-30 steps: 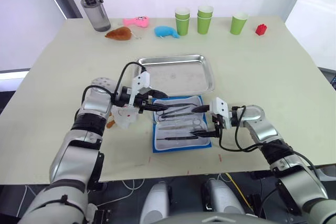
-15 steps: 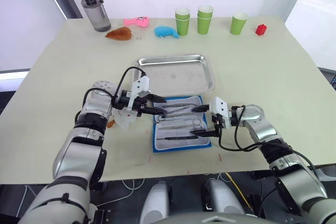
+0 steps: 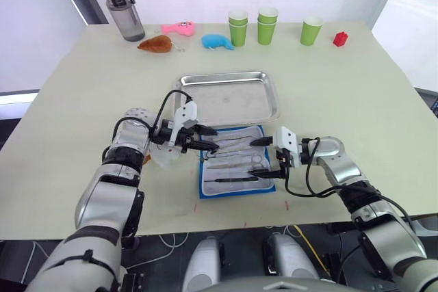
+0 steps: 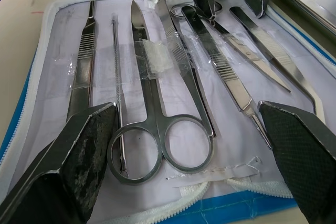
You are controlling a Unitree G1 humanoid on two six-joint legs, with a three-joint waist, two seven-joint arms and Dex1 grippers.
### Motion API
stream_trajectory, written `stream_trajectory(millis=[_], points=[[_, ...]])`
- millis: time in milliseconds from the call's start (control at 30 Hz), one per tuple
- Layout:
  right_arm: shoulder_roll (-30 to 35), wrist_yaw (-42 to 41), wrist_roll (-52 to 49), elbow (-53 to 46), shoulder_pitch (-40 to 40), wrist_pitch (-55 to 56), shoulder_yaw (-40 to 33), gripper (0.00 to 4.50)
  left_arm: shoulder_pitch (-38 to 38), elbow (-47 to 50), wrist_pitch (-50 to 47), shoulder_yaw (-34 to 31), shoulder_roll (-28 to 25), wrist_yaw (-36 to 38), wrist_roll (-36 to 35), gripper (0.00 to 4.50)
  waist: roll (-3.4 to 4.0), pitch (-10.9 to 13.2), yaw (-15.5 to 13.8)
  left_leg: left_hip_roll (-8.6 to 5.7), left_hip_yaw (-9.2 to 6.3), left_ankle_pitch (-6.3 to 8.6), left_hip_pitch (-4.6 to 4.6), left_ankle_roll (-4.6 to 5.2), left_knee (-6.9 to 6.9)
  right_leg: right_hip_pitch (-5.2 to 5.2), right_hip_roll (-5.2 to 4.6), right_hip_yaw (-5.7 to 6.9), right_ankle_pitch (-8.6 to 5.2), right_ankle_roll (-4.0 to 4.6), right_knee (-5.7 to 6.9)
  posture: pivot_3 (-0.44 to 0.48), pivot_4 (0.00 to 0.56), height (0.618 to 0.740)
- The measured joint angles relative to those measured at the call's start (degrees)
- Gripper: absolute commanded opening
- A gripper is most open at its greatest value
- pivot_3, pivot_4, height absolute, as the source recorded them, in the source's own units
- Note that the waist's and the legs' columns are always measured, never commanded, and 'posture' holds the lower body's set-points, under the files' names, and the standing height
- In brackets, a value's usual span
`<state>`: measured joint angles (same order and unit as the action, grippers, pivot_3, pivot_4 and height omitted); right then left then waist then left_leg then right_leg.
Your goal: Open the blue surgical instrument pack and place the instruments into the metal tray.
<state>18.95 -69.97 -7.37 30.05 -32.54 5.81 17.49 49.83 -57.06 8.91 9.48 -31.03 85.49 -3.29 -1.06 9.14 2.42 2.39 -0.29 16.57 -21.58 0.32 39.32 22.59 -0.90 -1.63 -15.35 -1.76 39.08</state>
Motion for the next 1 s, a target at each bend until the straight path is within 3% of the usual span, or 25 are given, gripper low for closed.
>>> stream_trajectory(millis=[33, 67, 167, 200, 667, 1000], points=[[0.0, 0.0, 0.0, 0.0, 0.0, 0.0, 0.0, 4.50, 0.0, -0.1, 0.4, 0.0, 0.0, -0.1, 0.3, 2.36, 0.00, 0.0, 0.0, 0.00, 0.00, 0.00, 0.00, 0.00, 0.00, 0.00, 0.00, 0.00, 0.00, 0.00, 0.00, 0.000, 0.150, 0.734], [0.0, 0.1, 0.1, 0.0, 0.0, 0.0, 0.0, 4.50, 0.0, -0.1, 0.8, 0.0, 0.0, -0.3, 0.5, 1.80, 0.01, 0.0, 0.0, 0.00, 0.00, 0.00, 0.01, 0.00, 0.00, -0.01, 0.00, 0.00, 0.00, 0.00, 0.01, 0.000, 0.150, 0.734], [0.0, 0.1, 0.1, 0.0, 0.0, 0.1, 0.0, 4.50, 0.0, -0.3, 1.7, 0.0, 0.1, -1.0, 1.0, 0.77, 0.02, -0.1, 0.0, -0.01, -0.01, 0.00, 0.02, 0.00, 0.00, -0.01, 0.00, 0.00, 0.00, 0.00, 0.01, 0.000, 0.150, 0.734], [0.0, 0.1, 0.1, 0.0, 0.0, 0.1, 0.0, 4.50, 0.0, -0.3, 1.8, 0.0, 0.2, -1.0, 1.2, 0.07, 0.02, -0.1, 0.0, -0.01, -0.01, 0.00, 0.02, 0.00, 0.00, -0.01, 0.00, -0.01, 0.00, 0.00, 0.01, 0.000, 0.150, 0.734], [0.2, 0.1, 0.2, 0.0, 0.2, 0.0, 0.0, 4.50, -0.6, 0.8, 3.8, 0.0, 0.5, -2.0, 1.9, 0.07, 0.06, -0.3, -0.1, -0.02, -0.01, 0.00, 0.01, 0.00, -0.01, -0.01, -0.01, 0.00, 0.00, 0.00, -0.01, 0.000, 0.150, 0.734], [0.3, -0.5, 0.2, 0.3, 0.2, 0.1, 0.0, 4.50, -1.9, 12.1, -5.5, 0.7, -0.9, -2.0, 3.0, 0.07, 0.06, -0.3, -0.2, -0.02, -0.08, 0.00, -0.04, 0.00, -0.01, 0.00, -0.02, 0.01, 0.00, 0.00, -0.06, 0.000, 0.150, 0.734]])
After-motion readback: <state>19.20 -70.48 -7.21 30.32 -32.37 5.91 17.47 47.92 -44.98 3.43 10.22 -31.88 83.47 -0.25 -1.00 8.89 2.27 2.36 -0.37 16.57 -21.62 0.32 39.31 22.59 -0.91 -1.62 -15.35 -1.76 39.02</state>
